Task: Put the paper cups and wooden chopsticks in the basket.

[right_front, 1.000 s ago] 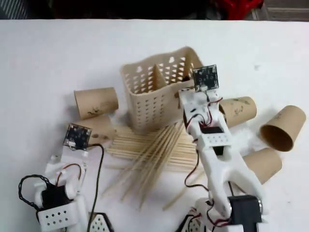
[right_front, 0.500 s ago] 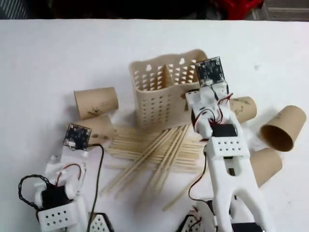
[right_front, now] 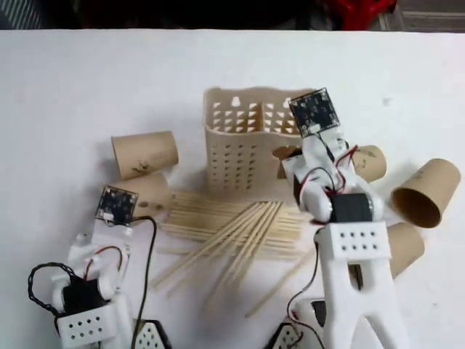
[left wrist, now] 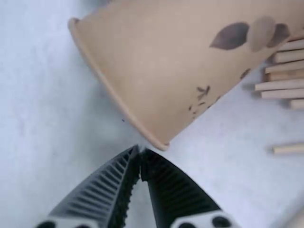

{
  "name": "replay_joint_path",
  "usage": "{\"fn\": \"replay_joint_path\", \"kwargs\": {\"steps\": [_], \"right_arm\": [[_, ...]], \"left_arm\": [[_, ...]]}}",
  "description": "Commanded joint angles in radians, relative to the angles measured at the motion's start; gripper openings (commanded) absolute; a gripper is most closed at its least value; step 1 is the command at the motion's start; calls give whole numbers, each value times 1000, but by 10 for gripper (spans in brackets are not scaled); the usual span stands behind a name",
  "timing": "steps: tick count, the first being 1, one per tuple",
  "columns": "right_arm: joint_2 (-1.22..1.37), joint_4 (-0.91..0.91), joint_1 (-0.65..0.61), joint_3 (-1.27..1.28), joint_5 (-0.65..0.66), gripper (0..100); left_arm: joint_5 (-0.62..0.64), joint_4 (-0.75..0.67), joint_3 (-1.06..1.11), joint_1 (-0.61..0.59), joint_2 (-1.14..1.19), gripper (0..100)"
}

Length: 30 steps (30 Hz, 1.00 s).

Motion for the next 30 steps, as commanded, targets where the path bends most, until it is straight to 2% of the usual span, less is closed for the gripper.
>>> {"fn": "replay_joint_path", "kwargs": {"steps": [1, 10, 19, 26, 30], "right_arm": [[-70, 93, -1, -98, 11, 247], [-120, 127, -1, -135, 2, 247], [-81, 277, -8, -423, 2, 247], [255, 292, -7, -697, 2, 247], [513, 397, 15, -898, 2, 247]], "left_arm": [[-5, 5, -2, -7, -7, 25], [-5, 5, -2, -7, -7, 25], [-5, 5, -2, -7, -7, 25], [-5, 5, -2, -7, -7, 25], [-5, 5, -2, -7, -7, 25]]}}
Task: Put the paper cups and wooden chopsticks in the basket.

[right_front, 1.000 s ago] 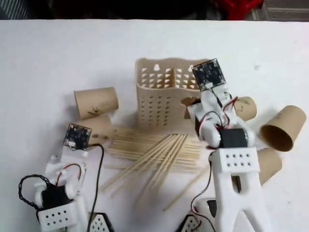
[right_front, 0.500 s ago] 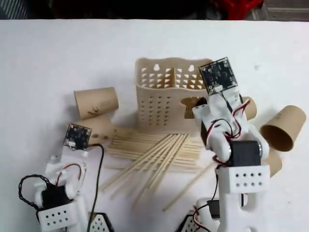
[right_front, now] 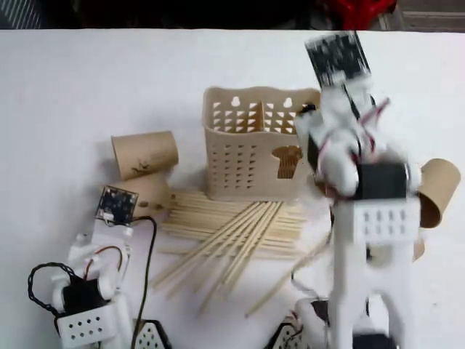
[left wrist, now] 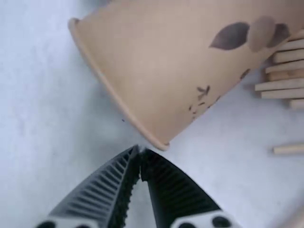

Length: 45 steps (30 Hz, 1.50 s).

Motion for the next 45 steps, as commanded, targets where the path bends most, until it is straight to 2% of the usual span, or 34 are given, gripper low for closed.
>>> {"fn": "replay_joint_path", "kwargs": {"steps": [1, 7, 13, 18, 20, 22, 27, 34, 45], "right_arm": [[209, 94, 21, -201, 2, 247], [397, 173, 82, -341, -40, 247], [492, 177, 65, -342, -38, 231], [565, 124, 25, -347, -51, 3], [579, 82, 24, -350, -115, 33], [579, 39, 24, -371, -176, 13], [581, 13, 5, -496, -253, 16], [616, -13, -42, -572, -310, 16], [872, -47, -36, -565, -327, 19]], "left_arm": [[-5, 5, -2, -7, -7, 25], [-5, 5, -2, -7, -7, 25], [-5, 5, -2, -7, -7, 25], [-5, 5, -2, -7, -7, 25], [-5, 5, -2, -7, -7, 25], [-5, 5, -2, -7, -7, 25], [-5, 5, -2, -7, -7, 25], [-5, 5, -2, -7, -7, 25], [-5, 5, -2, -7, -7, 25]]}}
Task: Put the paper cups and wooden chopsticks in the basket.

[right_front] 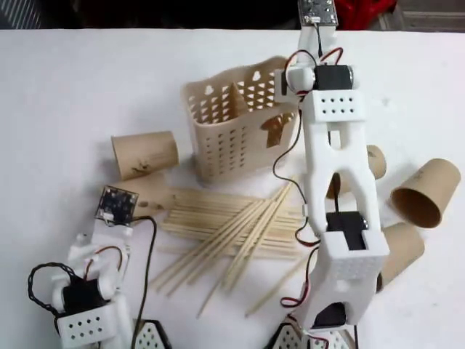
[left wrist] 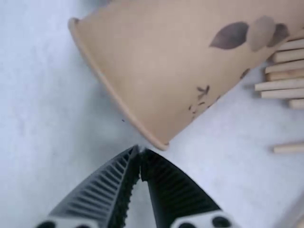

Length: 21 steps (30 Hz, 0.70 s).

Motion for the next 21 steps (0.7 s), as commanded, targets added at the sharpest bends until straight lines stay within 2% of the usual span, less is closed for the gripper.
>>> {"fn": "replay_joint_path", "kwargs": {"steps": [1, 9, 12, 17, 21], "right_arm": [[58, -4, -8, -17, -25, 21], [1, 125, -7, -25, -25, 238], [-62, 186, -7, -25, -21, 242], [-136, 285, -8, -17, 104, 241], [-183, 332, 15, -17, 153, 241]], "left_arm": [[-5, 5, -2, -7, -7, 25], [-5, 5, -2, -7, -7, 25], [-5, 5, -2, -7, -7, 25], [-5, 5, -2, -7, -7, 25], [-5, 5, -2, -7, -7, 25]]}}
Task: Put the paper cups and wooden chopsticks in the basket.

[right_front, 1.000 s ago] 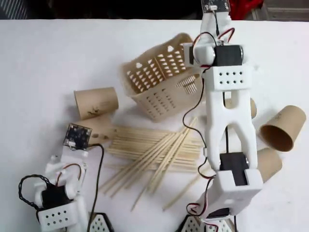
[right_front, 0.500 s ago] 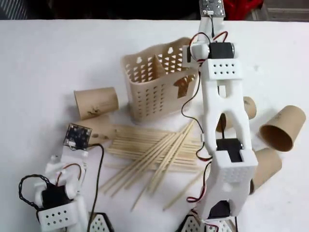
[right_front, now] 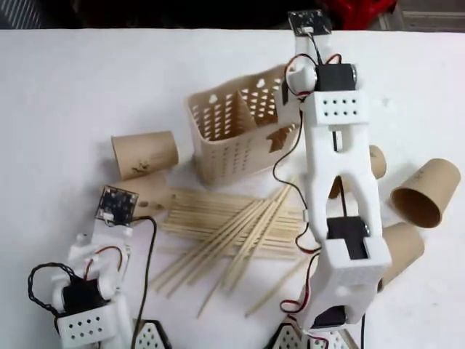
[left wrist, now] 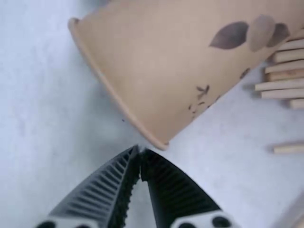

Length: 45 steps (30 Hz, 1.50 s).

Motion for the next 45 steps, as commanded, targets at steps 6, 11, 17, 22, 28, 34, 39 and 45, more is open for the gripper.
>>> {"fn": "replay_joint_path", "kwargs": {"steps": [6, 11, 17, 22, 28, 34, 39, 45], "right_arm": [[-139, 74, 24, -14, 57, 241], [-248, 148, 45, 6, 98, 241], [-387, 147, 160, 115, 232, 241], [-490, 147, 282, 273, 546, 241], [-596, 104, 384, 451, 735, 241], [-630, -108, 549, 707, 953, 242], [-633, -449, 613, 980, 1080, 243], [-633, -536, 702, 1030, 1091, 244]], "left_arm": [[-5, 5, -2, -7, -7, 25], [-5, 5, -2, -7, -7, 25], [-5, 5, -2, -7, -7, 25], [-5, 5, -2, -7, -7, 25], [-5, 5, -2, -7, -7, 25], [-5, 5, -2, -7, -7, 25], [-5, 5, -2, -7, -7, 25], [-5, 5, -2, -7, -7, 25]]}}
